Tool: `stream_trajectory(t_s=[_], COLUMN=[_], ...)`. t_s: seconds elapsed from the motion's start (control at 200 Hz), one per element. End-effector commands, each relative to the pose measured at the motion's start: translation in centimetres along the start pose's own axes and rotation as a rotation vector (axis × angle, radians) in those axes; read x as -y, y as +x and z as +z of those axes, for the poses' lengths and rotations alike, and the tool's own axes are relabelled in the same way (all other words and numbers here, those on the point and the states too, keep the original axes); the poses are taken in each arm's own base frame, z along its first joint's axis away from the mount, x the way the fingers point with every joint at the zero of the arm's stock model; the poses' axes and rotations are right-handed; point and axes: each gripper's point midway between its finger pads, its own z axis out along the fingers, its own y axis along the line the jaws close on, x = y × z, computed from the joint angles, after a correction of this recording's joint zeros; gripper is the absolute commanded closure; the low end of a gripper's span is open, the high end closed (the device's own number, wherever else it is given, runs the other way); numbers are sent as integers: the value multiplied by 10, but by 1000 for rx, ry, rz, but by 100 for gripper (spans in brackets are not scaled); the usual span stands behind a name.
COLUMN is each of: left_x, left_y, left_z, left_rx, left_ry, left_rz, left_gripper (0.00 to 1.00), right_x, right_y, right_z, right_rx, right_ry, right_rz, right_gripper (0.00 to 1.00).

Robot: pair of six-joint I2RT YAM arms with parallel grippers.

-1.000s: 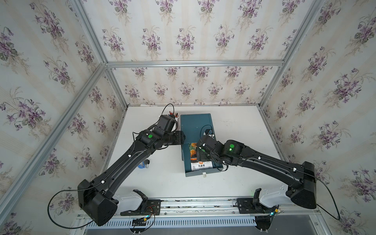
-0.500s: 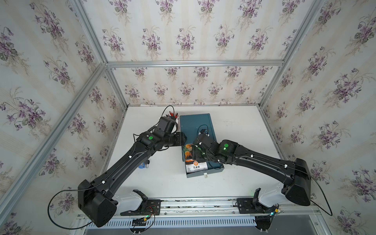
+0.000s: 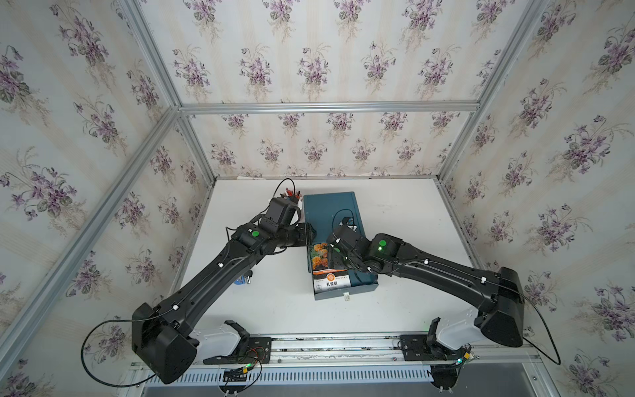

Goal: Take the seed bags out of the drawer
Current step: Pick up the seed packet from the drawer.

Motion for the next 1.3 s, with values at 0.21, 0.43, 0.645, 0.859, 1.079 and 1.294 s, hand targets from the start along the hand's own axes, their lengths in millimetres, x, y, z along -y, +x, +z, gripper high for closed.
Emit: stream_trajectory(t_s=[0.21,0.43,0.645,0.859,1.079,1.294], left_x=[-18,-17,-18,-20,-22,-22], left_y=[16,15,17,15,15,14], left_z=[3,5,5,4,3,2], left_rx=[-58,-58,-61,-56,-53,-49], left_ry=[-77,-74,-77,-91,-101,-104], left_rz=[10,7,7,11,15,15], left_gripper=[44,44,44,44,44,44], right_x=[-14,-17,-21,-22,-24,-26], right_y=[15,15,8,-15,-25,-20], right_z=[13,16,9,-23,-50,-67], right_rx=[-65,-67,-40,32,57,45], right_ry=[-75,-91,-104,-122,-165,-222], right_rz=[19,27,28,29,49,68], right_gripper=[43,73,100,100,100,100])
